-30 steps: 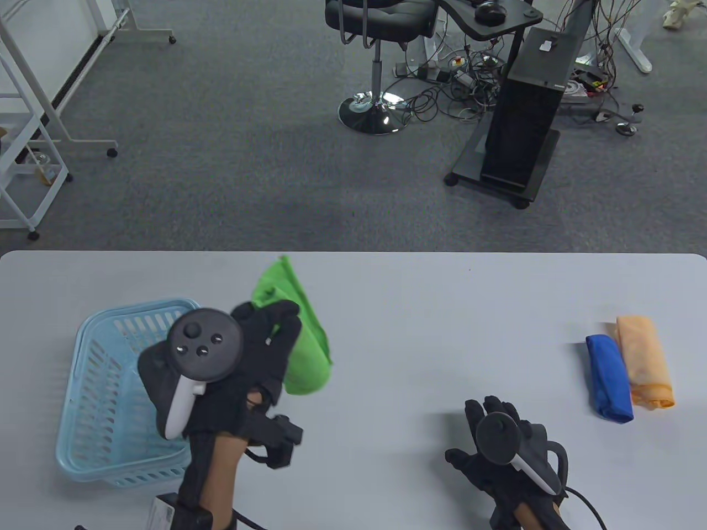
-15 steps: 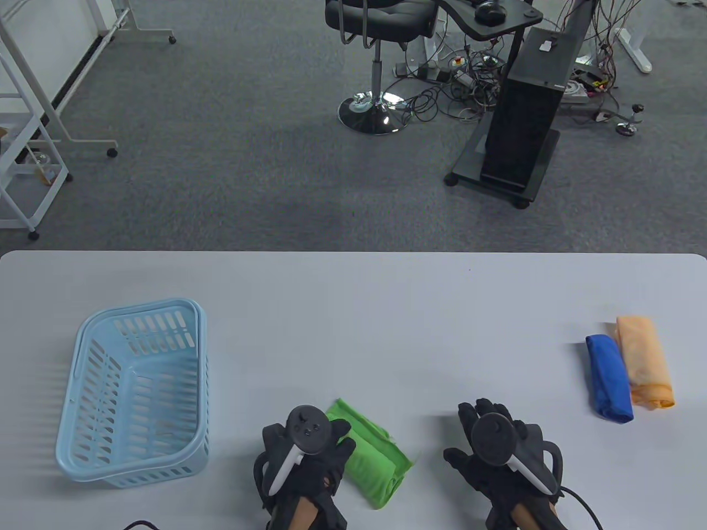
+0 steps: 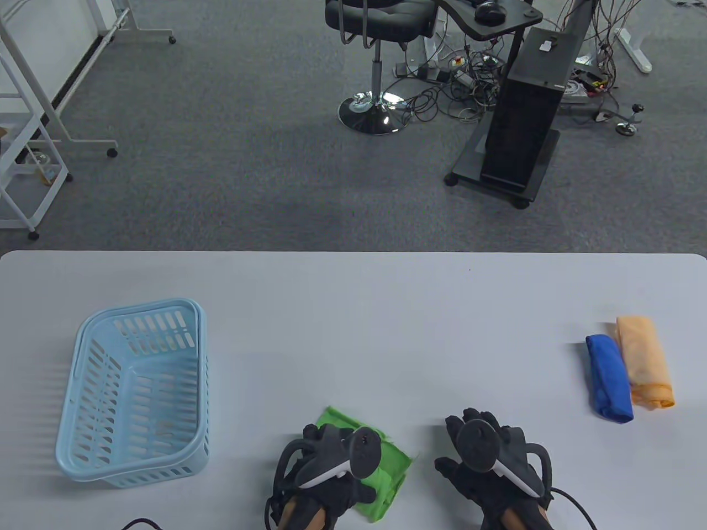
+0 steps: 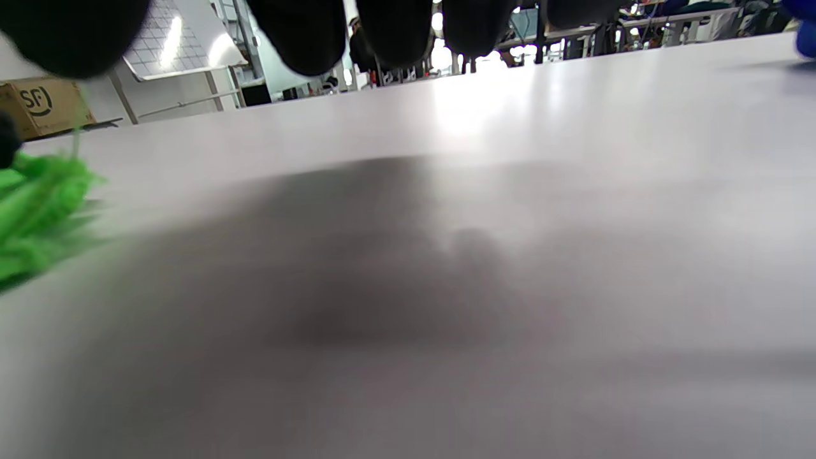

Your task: Roll rectangular towel into towel roll

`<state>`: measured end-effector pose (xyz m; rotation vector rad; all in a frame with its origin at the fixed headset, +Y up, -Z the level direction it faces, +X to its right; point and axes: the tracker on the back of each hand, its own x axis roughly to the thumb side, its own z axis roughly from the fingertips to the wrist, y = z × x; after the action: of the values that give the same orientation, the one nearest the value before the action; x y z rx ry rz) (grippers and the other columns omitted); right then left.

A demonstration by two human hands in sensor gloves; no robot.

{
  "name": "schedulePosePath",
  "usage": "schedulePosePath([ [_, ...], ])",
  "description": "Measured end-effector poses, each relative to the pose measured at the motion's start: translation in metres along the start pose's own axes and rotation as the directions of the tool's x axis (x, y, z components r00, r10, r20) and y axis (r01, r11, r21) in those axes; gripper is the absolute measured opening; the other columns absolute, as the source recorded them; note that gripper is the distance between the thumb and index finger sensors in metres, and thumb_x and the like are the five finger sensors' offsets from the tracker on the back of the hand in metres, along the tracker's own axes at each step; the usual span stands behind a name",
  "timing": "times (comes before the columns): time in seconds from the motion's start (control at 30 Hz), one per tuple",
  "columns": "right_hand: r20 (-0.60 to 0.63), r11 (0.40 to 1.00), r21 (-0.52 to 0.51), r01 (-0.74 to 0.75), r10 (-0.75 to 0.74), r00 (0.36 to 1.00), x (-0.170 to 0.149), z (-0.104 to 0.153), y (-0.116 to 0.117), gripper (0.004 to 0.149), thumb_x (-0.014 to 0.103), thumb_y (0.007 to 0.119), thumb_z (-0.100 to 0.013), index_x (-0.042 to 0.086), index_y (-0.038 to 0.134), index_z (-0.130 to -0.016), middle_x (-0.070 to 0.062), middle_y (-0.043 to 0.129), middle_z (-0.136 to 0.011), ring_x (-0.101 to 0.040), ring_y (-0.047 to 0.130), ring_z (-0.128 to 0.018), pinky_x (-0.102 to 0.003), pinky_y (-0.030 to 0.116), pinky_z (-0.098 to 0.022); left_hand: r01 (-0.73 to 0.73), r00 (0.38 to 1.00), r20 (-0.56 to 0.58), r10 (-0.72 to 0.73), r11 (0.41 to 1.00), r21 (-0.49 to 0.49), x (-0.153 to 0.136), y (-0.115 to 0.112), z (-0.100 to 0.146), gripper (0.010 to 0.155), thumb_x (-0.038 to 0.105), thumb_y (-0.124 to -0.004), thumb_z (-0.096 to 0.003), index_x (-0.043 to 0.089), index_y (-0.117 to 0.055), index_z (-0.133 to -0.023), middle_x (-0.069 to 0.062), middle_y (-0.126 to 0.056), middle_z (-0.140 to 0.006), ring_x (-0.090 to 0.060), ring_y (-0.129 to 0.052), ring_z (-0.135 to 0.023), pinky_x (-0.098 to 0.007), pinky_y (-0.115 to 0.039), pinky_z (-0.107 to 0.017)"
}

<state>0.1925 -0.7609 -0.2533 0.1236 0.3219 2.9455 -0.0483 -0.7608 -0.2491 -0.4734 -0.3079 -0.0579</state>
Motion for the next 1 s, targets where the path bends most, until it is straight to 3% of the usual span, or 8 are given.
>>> schedulePosePath([
  [0.1, 0.001, 1.000, -0.003, 0.015, -0.015, 1.000, 0.000, 0.001, -0.001, 0.083, 0.058, 0.071, -0.029, 0.020, 0.055, -0.101, -0.015, 0.041, -0.106, -0.041, 0.044, -0.100, -0.067, 0.041, -0.069, 0.052, 0.999, -0.010, -0.052, 0.998, 0.039, 0.004, -0.003, 0.004, 0.065, 0.043, -0.091, -0.0294, 0.039, -0.078, -0.093, -0.003, -0.069, -0.089, -0.043, -0.059, -0.085, -0.070, -0.038, -0.070],
  [0.23, 0.010, 0.999, 0.002, 0.043, -0.043, 0.999, 0.000, 0.002, -0.002, 0.082, 0.058, 0.070, -0.029, 0.019, 0.057, -0.101, -0.014, 0.042, -0.106, -0.041, 0.045, -0.100, -0.067, 0.041, -0.069, -0.046, 0.999, 0.024, 0.042, 0.978, 0.202, -0.003, 0.001, 0.010, 0.058, 0.044, -0.091, -0.0293, 0.041, -0.080, -0.086, -0.002, -0.072, -0.086, -0.042, -0.068, -0.082, -0.069, -0.049, -0.069],
  [0.3, 0.023, 0.994, 0.028, 0.107, -0.107, 0.994, 0.001, 0.001, -0.002, 0.083, 0.060, 0.068, -0.029, 0.020, 0.058, -0.100, -0.014, 0.045, -0.106, -0.040, 0.047, -0.100, -0.067, 0.042, -0.069, -0.229, 0.973, 0.051, 0.226, 0.900, 0.370, -0.011, 0.008, 0.016, 0.057, 0.045, -0.091, -0.0289, 0.039, -0.078, -0.085, -0.002, -0.071, -0.086, -0.042, -0.072, -0.081, -0.069, -0.053, -0.068],
  [0.43, 0.038, 0.938, 0.101, 0.331, -0.336, 0.941, 0.004, -0.001, 0.003, 0.086, 0.065, 0.061, -0.028, 0.017, 0.063, -0.099, -0.014, 0.055, -0.103, -0.040, 0.058, -0.097, -0.067, 0.046, -0.068, -0.368, 0.924, 0.146, 0.353, 0.722, 0.586, -0.012, 0.020, 0.028, 0.059, 0.050, -0.092, -0.0266, 0.038, -0.077, -0.082, -0.003, -0.074, -0.083, -0.040, -0.080, -0.076, -0.068, -0.061, -0.064],
  [0.53, 0.034, 0.934, 0.128, 0.334, -0.340, 0.940, 0.007, -0.002, 0.004, 0.083, 0.060, 0.068, -0.029, 0.019, 0.058, -0.101, -0.015, 0.052, -0.104, -0.040, 0.057, -0.097, -0.067, 0.045, -0.068, -0.415, 0.900, 0.160, 0.406, 0.682, 0.602, -0.010, 0.022, 0.031, 0.060, 0.052, -0.091, -0.0266, 0.038, -0.075, -0.082, -0.003, -0.071, -0.086, -0.040, -0.079, -0.077, -0.067, -0.060, -0.065],
  [0.7, 0.044, 0.973, 0.038, 0.227, -0.229, 0.972, 0.008, 0.001, -0.005, 0.085, 0.057, 0.072, -0.028, 0.018, 0.053, -0.102, -0.013, 0.049, -0.105, -0.038, 0.058, -0.097, -0.066, 0.045, -0.069, -0.516, 0.847, 0.239, 0.475, 0.625, 0.586, -0.017, 0.022, 0.031, 0.058, 0.053, -0.092, -0.0264, 0.035, -0.076, -0.079, -0.011, -0.072, -0.100, -0.044, -0.073, -0.093, -0.070, -0.057, -0.065],
  [0.87, -0.009, 0.962, -0.094, 0.256, -0.258, 0.966, -0.005, 0.004, -0.019, 0.087, 0.055, 0.074, -0.029, 0.016, 0.049, -0.102, -0.015, 0.047, -0.104, -0.038, 0.058, -0.096, -0.066, 0.047, -0.068, -0.766, 0.640, 0.427, 0.639, 0.484, 0.423, -0.031, 0.028, 0.036, 0.058, 0.051, -0.092, -0.0268, 0.036, -0.075, -0.080, -0.011, -0.088, -0.094, -0.042, -0.086, -0.090, -0.069, -0.063, -0.063],
  [1.0, 0.069, 0.893, -0.045, 0.448, -0.445, 0.893, -0.008, 0.004, -0.019, 0.091, 0.056, 0.080, -0.024, 0.024, 0.048, -0.103, -0.012, 0.046, -0.105, -0.037, 0.060, -0.096, -0.066, 0.046, -0.069, -0.901, 0.428, 0.453, 0.782, 0.329, 0.282, -0.037, 0.021, 0.031, 0.059, 0.053, -0.091, -0.0286, 0.036, -0.075, -0.083, -0.008, -0.098, -0.082, -0.038, -0.094, -0.082, -0.065, -0.069, -0.061],
])
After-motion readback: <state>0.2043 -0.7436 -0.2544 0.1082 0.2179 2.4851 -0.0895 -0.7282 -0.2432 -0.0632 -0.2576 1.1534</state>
